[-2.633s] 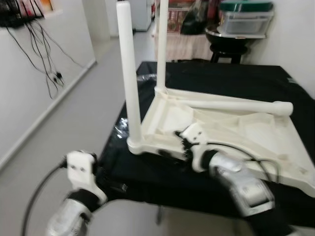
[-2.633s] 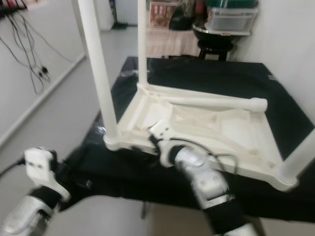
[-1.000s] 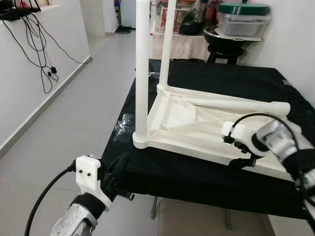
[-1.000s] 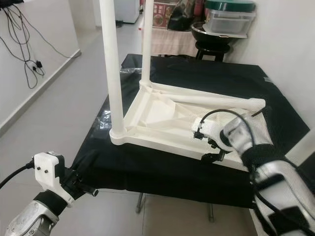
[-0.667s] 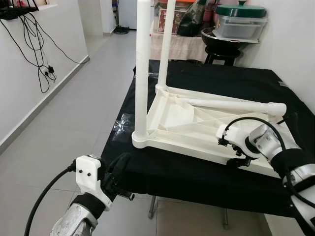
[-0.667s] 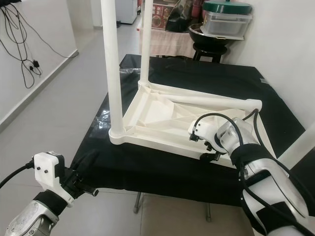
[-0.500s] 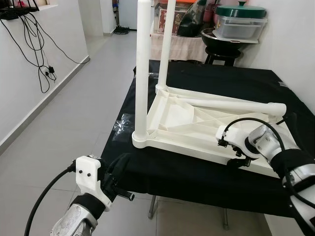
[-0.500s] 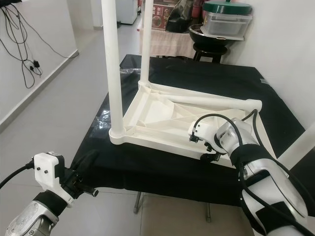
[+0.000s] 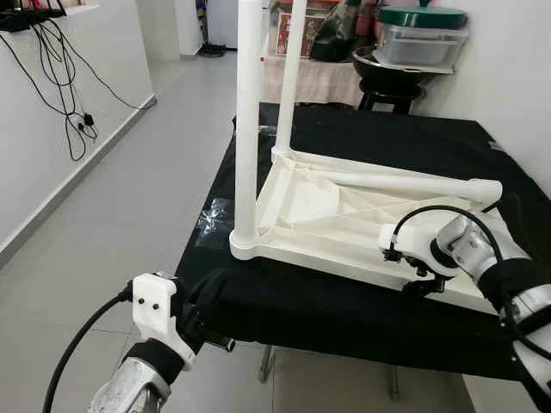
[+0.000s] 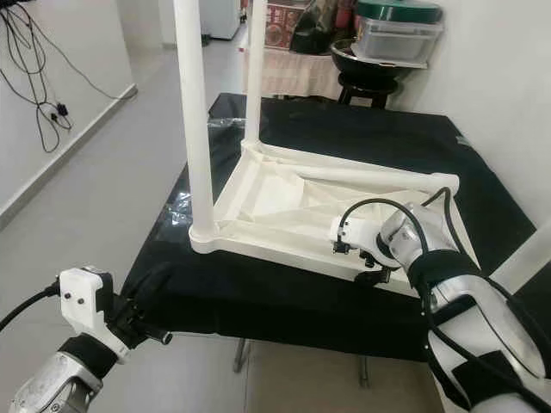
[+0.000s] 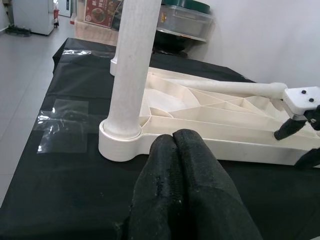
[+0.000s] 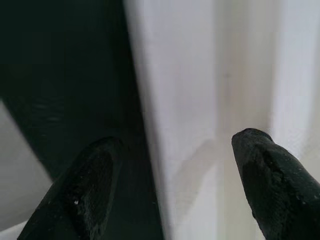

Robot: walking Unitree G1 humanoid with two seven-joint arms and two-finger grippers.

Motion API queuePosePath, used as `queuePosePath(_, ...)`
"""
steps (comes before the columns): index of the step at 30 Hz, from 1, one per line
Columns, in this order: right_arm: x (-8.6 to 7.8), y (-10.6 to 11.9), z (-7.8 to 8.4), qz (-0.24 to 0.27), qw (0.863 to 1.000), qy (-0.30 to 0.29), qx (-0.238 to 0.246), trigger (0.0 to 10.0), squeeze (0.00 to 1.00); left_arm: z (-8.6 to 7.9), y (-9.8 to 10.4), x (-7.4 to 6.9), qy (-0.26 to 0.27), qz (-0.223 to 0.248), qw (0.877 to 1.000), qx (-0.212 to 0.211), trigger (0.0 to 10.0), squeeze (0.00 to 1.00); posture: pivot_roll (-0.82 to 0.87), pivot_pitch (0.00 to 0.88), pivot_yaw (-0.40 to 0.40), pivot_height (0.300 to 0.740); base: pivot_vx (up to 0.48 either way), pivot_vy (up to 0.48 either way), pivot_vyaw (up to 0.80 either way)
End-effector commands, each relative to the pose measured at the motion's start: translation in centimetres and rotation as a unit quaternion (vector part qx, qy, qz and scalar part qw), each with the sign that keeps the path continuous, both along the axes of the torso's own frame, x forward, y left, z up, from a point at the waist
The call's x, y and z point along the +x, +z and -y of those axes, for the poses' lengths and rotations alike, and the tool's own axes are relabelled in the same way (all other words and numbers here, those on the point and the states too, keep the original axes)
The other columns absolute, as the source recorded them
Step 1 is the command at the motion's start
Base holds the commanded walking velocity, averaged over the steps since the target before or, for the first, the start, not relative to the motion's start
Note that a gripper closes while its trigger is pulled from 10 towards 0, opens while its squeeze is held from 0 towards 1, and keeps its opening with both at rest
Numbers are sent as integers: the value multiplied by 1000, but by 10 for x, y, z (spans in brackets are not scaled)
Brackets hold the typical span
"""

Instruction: Building children table

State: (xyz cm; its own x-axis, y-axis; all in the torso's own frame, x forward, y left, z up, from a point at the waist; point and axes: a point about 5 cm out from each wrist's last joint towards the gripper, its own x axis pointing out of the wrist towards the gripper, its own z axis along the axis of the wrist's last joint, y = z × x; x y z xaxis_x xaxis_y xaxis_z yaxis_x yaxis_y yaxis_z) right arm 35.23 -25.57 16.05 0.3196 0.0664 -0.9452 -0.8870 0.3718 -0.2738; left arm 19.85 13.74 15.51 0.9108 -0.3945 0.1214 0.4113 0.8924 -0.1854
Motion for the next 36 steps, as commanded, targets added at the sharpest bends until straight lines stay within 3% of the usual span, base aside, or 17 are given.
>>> queuePosePath(1, -5, -13, -6, -30, 999, 18, 3, 10000, 0, 2, 1, -2, -5, -1, 1000, 0, 10000, 0, 29, 36, -83, 740, 0, 0, 0)
queuePosePath(10, -7, -18, -5, -44, 999, 14, -5, 10000, 0, 2, 2, -2, -4, 1, 1000, -1, 10000, 0, 24, 38, -82, 740, 0, 0, 0)
queuePosePath(11, -4, -18, -6, -32, 999, -3, -6, 3020, 0, 2, 2, -2, -4, 1, 1000, -2, 10000, 0, 25, 38, -82, 740, 0, 0, 0)
queuePosePath(12, -1, -17, -7, -21, 1000, -18, -6, 667, 0, 2, 2, -2, -5, 1, 1000, -2, 10000, 0, 25, 38, -82, 740, 0, 0, 0)
queuePosePath(13, -1, -17, -7, -21, 1000, -18, -6, 667, 0, 2, 2, -2, -5, 1, 1000, -2, 10000, 0, 25, 38, -82, 740, 0, 0, 0)
queuePosePath(14, 0, -17, -8, -14, 1000, -27, -5, 0, 0, 2, 2, -2, -5, 1, 1000, -2, 10000, 0, 25, 39, -80, 740, 0, 0, 0)
queuePosePath(25, 12, -11, -33, 15, 999, -36, 34, 0, 0, 2, 2, -2, -4, 1, 1000, -2, 10000, 0, 26, 42, -83, 740, 0, 0, 0)
queuePosePath(27, 16, -10, -49, 21, 996, -42, 76, 0, 0, 2, 2, -3, -4, 1, 1000, -2, 10000, 0, 28, 43, -83, 740, 0, 0, 0)
queuePosePath(33, 19, -9, -66, 24, 993, -40, 104, 0, 0, 2, 2, -3, -4, 0, 1000, -2, 10000, 0, 28, 44, -83, 740, 0, 0, 0)
queuePosePath(36, 24, -3, -78, 36, 987, -51, 147, 0, 0, 3, 2, -3, -4, 0, 1000, -2, 10000, 0, 27, 45, -84, 740, 0, 0, 0)
